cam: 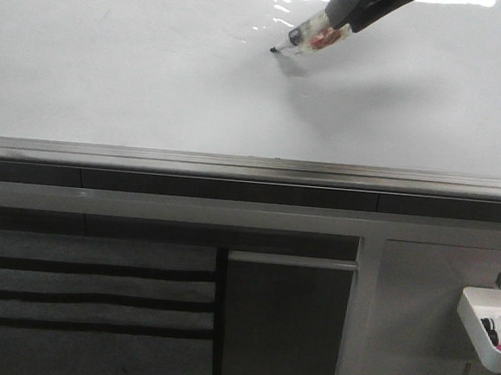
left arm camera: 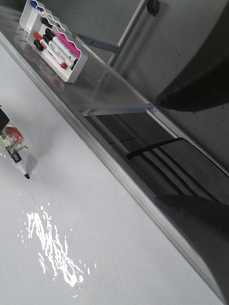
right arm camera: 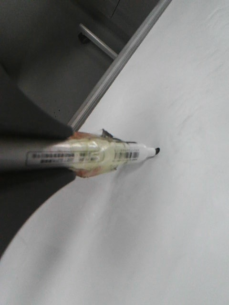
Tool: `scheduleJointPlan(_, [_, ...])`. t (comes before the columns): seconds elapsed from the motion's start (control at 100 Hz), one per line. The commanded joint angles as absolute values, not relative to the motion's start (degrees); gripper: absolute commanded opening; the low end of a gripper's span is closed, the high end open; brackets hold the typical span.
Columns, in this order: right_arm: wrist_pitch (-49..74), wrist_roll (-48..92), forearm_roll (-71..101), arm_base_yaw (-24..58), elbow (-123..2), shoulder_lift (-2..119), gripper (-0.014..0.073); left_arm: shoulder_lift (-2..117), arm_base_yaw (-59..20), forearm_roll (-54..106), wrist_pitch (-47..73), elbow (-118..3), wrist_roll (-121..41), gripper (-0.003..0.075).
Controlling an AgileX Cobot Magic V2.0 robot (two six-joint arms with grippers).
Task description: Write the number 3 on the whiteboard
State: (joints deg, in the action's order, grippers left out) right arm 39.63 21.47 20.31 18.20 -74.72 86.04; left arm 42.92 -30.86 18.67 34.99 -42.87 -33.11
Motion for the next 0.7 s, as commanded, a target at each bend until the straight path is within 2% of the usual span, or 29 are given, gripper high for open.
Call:
scheduleJointPlan(0.0, [38.93, 21.46, 18.43, 14.56, -76.74, 83.38, -0.0039, 42.75, -30.75, 20.02, 30.85, -44.45, -32.45, 0.0367])
scheduleJointPlan(0.12, [43.63, 21.46, 18.93, 13.55, -75.54, 83.24, -0.0039, 42.75, -30.75, 20.02, 30.85, -44.45, -32.45, 0.0367])
scheduleJointPlan(0.39, [33.29, 21.46, 19.69, 19.66, -73.87, 86.16, -0.0039, 42.75, -30.75, 20.02, 30.85, -44.45, -32.45, 0.0367])
scheduleJointPlan(0.69, [43.53, 21.46, 18.66, 15.52, -71.39, 83.74, -0.0039, 42.75, -30.75, 20.02, 30.85, -44.45, -32.45, 0.0367])
